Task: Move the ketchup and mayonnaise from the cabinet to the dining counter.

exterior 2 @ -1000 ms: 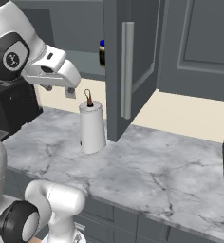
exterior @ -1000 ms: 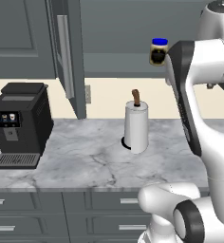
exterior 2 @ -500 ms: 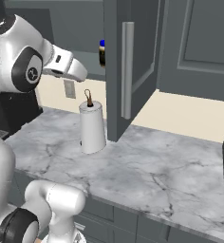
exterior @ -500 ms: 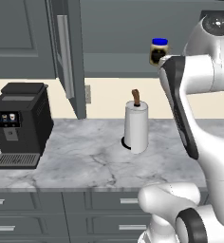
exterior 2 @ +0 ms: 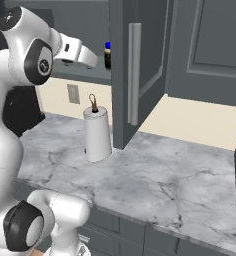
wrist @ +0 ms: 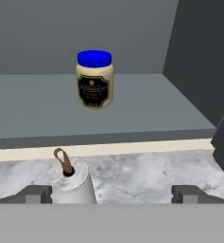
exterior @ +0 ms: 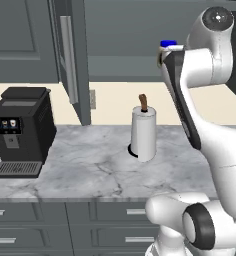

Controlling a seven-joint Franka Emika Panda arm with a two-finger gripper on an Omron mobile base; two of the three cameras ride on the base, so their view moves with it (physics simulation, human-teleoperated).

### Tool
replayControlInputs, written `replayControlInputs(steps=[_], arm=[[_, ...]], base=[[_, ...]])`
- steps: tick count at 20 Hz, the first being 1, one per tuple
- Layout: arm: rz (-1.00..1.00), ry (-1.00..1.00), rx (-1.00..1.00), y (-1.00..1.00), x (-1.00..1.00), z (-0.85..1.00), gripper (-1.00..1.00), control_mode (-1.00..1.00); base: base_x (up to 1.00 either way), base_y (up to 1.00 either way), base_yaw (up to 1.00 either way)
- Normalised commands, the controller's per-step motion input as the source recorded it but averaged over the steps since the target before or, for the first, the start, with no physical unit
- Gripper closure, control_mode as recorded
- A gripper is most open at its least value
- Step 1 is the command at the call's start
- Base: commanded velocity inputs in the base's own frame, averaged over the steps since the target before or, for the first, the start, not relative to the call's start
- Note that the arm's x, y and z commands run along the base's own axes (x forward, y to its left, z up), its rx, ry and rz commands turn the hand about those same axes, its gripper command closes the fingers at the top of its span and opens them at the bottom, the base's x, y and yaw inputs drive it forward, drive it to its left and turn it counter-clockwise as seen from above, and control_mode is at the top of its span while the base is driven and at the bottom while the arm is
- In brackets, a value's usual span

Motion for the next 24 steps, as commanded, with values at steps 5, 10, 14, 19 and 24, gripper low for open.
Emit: replayControlInputs(steps=[5, 10, 14, 19, 24], arm=[[0.00, 0.00, -0.02, -0.06, 0.46, 0.03, -1.00, -1.00], [0.00, -0.02, 0.00, -0.06, 0.66, 0.00, -1.00, -1.00], [0.00, -0.08, 0.00, -0.06, 0.76, 0.00, -1.00, -1.00], [0.00, -0.07, 0.00, -0.13, 0.72, 0.00, -1.00, -1.00], [0.00, -0.04, 0.00, -0.21, 0.38, 0.01, -1.00, -1.00]], base=[[0.00, 0.00, 0.00], [0.00, 0.00, 0.00], [0.00, 0.00, 0.00], [0.00, 0.00, 0.00], [0.00, 0.00, 0.00]])
